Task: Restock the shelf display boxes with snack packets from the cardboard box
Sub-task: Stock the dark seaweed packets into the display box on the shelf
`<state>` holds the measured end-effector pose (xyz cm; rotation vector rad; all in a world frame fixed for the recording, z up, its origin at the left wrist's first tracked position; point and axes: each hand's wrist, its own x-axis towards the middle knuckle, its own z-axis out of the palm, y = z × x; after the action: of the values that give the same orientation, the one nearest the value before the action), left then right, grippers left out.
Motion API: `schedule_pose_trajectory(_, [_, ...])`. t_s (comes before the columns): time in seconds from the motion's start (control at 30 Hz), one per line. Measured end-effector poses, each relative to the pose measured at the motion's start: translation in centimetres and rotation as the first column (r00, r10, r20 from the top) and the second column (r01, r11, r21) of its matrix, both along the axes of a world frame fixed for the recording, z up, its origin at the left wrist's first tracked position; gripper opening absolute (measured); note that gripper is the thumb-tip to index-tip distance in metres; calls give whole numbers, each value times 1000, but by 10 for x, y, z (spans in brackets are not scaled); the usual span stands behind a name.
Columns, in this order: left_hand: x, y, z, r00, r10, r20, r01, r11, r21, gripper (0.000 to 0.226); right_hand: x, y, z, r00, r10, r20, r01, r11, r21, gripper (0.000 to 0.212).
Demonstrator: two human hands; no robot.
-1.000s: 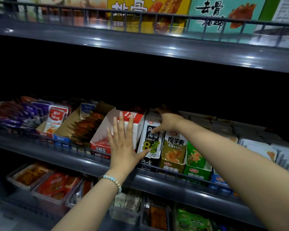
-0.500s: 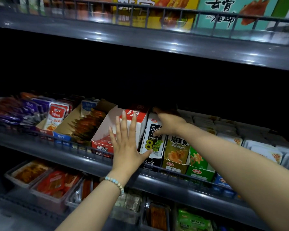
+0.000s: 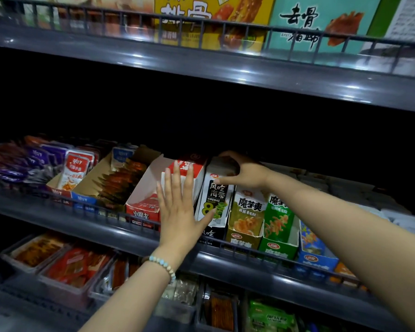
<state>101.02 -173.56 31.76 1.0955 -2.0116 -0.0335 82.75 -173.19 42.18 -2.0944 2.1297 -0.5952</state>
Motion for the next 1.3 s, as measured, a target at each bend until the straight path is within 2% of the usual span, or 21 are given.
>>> schedule_pose_trajectory(0.1, [-8,13,4,990,-143,-8,143,989,-26,89,-10,22,10,999,-38,24,39,999,-39,77])
schedule_pose_trajectory(0.2, [-22,29,7,955,-295,-23,296,955,13,79,-22,52,13,993,-74,93,81,994,-79,79])
schedule_pose_trajectory(0.3, [-37,41,11,924,-381,-11,381,924,27,69,-34,76,-1,979,-95,179,117,986,-118,77])
schedule_pose_trajectory(0.4, [-51,44,15,893,-426,-147,449,871,199,65,-31,100,-23,887,-169,429,219,973,-71,73])
schedule_pose_trajectory(0.53, [-60,43,18,837,-427,-342,546,688,478,65,-22,105,-47,785,-130,605,149,989,20,61])
schedule_pose_trajectory(0.6, [-64,46,19,795,-421,-437,604,616,506,64,-20,97,-52,754,-125,645,149,989,18,56])
schedule_pose_trajectory(0.67, [-67,50,18,788,-420,-450,611,622,490,64,-18,92,-53,750,-123,650,151,989,13,55])
schedule_pose_trajectory(0.77, [-69,52,13,811,-388,-438,574,673,466,68,-25,95,-47,776,-150,612,161,986,38,63])
schedule_pose_trajectory(0.83, [-72,53,12,846,-362,-392,508,770,386,73,-40,102,-35,814,-164,557,197,980,2,66])
schedule_pose_trajectory(0.93, [-81,55,14,904,-350,-247,405,885,230,82,-72,113,-16,917,-187,351,244,962,-124,63])
schedule_pose_trajectory(1.0, [-91,58,12,933,-338,-119,357,909,217,90,-88,117,-6,967,-172,185,200,969,-143,59])
schedule_pose_trajectory(1.07, [-102,59,7,952,-305,-16,300,926,230,100,-97,114,-3,980,-189,68,195,976,-94,67])
schedule_pose_trajectory(1.2, [-115,55,-5,973,-226,41,212,952,219,114,-108,93,-14,967,-242,-77,245,969,24,85])
schedule_pose_trajectory(1.3, [-118,53,-10,978,-191,82,173,967,185,117,-113,80,-22,947,-253,-197,258,966,-3,91])
